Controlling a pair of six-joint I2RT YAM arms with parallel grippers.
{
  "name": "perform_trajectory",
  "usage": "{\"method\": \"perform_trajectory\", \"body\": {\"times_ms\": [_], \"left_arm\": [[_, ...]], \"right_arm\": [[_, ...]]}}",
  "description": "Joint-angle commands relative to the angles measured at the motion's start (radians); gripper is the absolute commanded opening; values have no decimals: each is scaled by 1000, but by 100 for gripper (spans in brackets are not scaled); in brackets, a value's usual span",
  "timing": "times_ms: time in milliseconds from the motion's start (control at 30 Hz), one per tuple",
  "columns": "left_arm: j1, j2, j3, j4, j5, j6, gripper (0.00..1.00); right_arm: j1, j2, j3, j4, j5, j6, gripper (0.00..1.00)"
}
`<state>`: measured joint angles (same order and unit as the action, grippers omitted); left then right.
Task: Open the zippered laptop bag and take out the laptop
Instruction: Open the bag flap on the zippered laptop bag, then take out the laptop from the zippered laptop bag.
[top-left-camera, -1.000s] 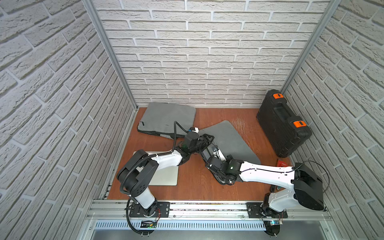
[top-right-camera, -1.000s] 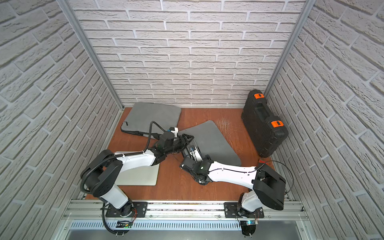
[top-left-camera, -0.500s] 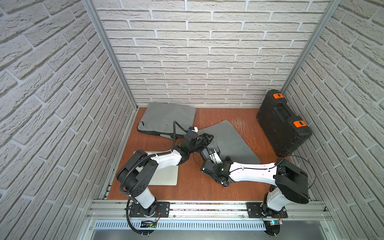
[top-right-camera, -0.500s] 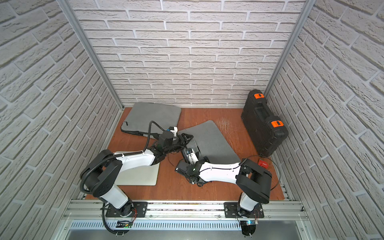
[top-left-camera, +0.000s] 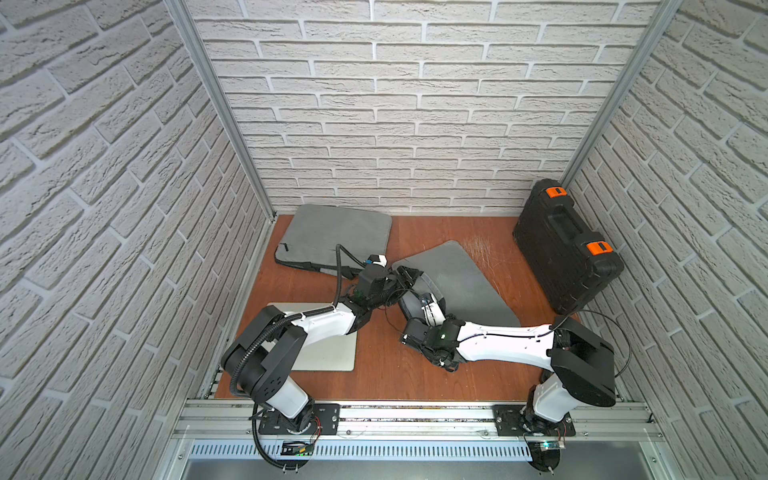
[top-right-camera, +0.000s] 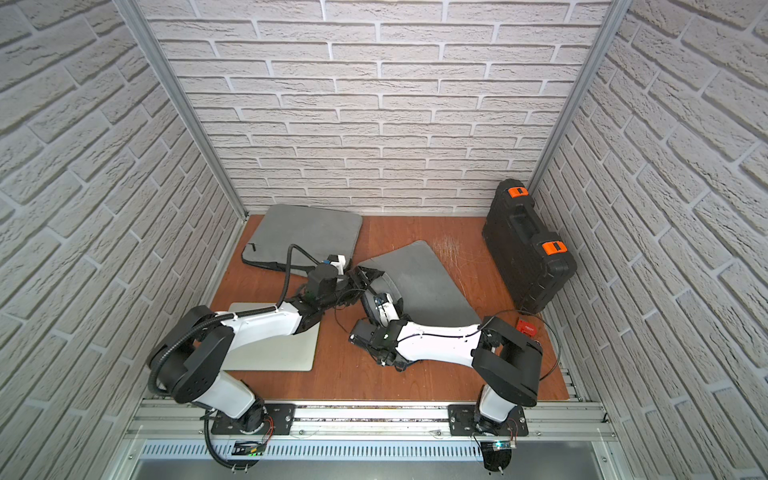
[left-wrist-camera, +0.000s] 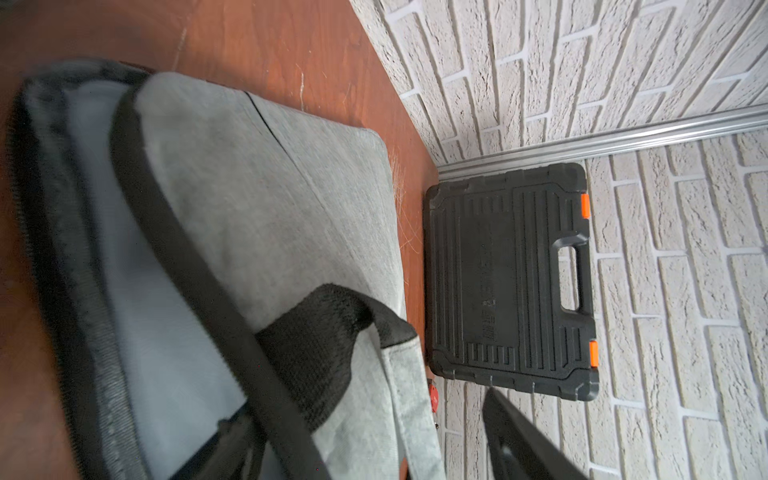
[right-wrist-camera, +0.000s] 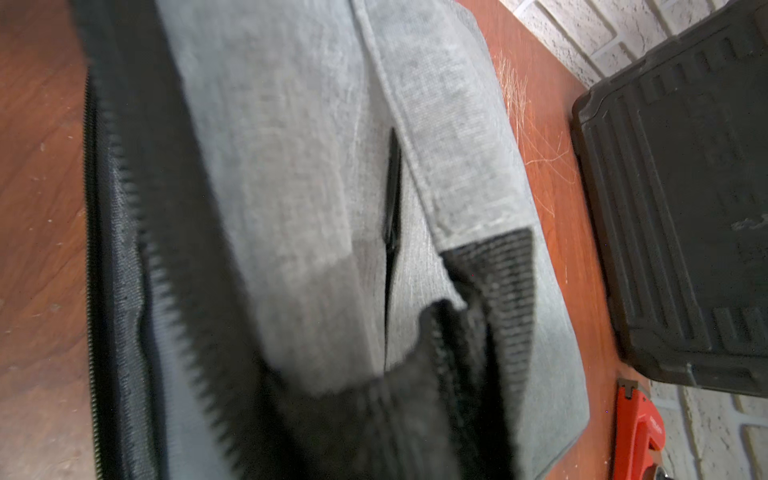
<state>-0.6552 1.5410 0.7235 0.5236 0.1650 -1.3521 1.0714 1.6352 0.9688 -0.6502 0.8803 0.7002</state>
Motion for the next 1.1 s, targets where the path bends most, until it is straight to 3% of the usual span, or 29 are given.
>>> {"method": "perform_trajectory", "body": {"times_ms": [0,67,300,467,667,1067], "left_arm": [[19,-63,-41,21,-30,28,89],[26,-96,-64,-15,-53,34,98],[17,-188,-130,-138,-132,61,98],[-38,-150,-143,-108,-140,50,93],[-103,1,-103,22,-96,16,85],[-125,233,-39,312,-19,-83,63]], "right_arm": [[-5,-66,40,-3,44,-2,6],[-7,-87,47,-6,42,-7,6],[-36,-176,63,1,-12,-40,6],[-65,-224,81,5,-82,-46,6],[-87,-287,93,30,-146,-53,6],[-107,-307,130,46,-206,-73,6]]}}
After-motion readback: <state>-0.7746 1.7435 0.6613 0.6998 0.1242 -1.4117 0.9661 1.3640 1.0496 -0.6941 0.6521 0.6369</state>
